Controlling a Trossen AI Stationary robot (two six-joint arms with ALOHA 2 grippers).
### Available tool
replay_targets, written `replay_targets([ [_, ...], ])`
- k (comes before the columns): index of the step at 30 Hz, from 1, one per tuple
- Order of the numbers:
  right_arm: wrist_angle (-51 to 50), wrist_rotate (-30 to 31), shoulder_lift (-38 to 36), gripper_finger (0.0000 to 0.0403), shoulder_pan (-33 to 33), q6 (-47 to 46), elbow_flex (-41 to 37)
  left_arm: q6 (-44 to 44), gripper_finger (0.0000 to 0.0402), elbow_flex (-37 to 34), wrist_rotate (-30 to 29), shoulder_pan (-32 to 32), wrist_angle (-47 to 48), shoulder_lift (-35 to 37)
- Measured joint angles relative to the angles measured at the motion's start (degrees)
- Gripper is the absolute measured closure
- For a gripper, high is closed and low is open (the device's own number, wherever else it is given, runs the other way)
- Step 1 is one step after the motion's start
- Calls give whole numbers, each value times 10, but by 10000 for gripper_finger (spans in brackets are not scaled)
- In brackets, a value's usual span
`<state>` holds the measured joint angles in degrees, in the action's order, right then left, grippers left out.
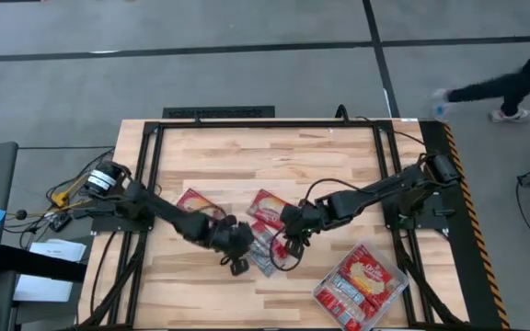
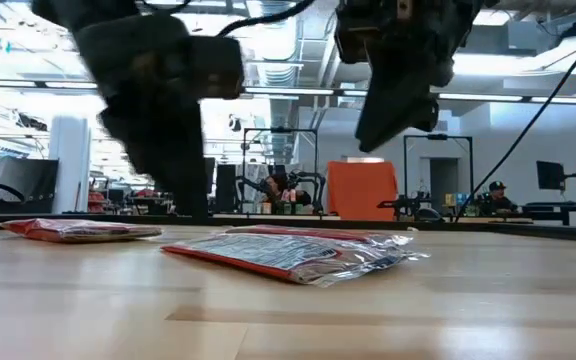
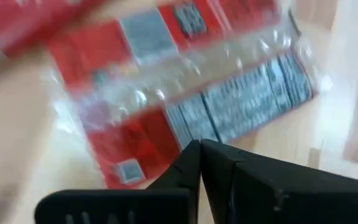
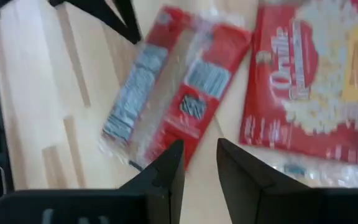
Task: Sort popcorn bags into baskets
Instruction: Put the red popcorn bag into the transparent bin
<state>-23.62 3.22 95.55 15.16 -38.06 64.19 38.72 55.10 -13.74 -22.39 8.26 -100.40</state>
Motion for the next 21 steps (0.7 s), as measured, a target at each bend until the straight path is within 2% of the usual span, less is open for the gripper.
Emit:
replay_targets([
  [5,12,-2,22,261,1,-17,1,37,401,2,-17,-16,-33,-41],
  [7,-5,-3,26,238,1,-27,-2,42,401,2,-21,-19,-37,-53],
  [14,33,-3,61,159,0,-70,-1,76,401,4,-36,-20,-58,-86],
  [21,31,-5,99,148,5,-98,-1,84,401,4,-26,-22,-65,-105],
])
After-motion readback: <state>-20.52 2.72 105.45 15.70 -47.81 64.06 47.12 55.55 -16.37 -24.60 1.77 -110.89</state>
